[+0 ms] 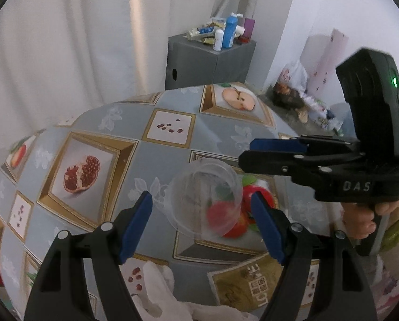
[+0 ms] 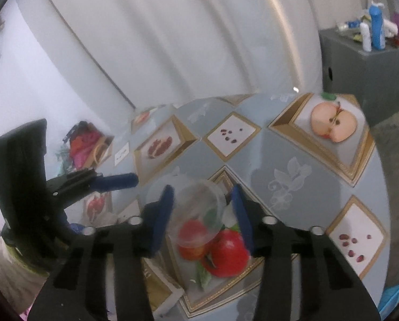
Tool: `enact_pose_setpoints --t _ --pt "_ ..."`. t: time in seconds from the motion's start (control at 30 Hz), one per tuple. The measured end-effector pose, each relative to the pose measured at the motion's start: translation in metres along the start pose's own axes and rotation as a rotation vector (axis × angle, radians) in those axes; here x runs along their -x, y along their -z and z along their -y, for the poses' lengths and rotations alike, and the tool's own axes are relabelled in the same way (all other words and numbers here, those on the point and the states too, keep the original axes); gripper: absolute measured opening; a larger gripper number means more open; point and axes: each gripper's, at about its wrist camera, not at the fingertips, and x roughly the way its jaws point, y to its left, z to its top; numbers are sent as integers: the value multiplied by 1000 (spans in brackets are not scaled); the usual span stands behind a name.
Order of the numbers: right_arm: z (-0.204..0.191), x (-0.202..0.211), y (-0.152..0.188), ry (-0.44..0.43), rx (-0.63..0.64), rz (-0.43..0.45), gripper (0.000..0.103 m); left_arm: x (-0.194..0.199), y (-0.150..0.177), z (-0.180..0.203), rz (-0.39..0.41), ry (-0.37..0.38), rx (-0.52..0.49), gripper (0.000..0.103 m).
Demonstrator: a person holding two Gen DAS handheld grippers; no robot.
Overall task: Collect trash
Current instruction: 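Grasp the clear plastic cup with the right gripper, then move the left gripper to the white glove while the right gripper holds the cup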
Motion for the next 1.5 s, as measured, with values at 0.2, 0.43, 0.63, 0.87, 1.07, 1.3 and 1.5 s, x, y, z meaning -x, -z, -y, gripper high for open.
enact_pose_setpoints --t 0.2,0.43,0.63,0.87,1.07,1.3,1.5 --pt "1 -1 2 -31 -13 -27 25 -13 -5 6 -53 -12 -29 74" --pt "7 -1 1 -72 -54 -56 25 -19 -10 -3 -97 37 42 65" --pt "8 4 -5 -88 -79 -30 27 -12 -13 -15 -125 107 110 64" --pt "7 3 -6 -89 -111 -30 38 2 -7 -20 -137 98 144 65" --pt "-5 6 -14 -81 -96 -26 56 55 20 -30 -58 -45 71 71" --pt "-28 -21 -19 -36 -37 -86 58 67 64 -68 -75 -225 133 68" --pt "-42 -32 -9 50 42 -119 56 63 83 -77 -81 -238 167 58"
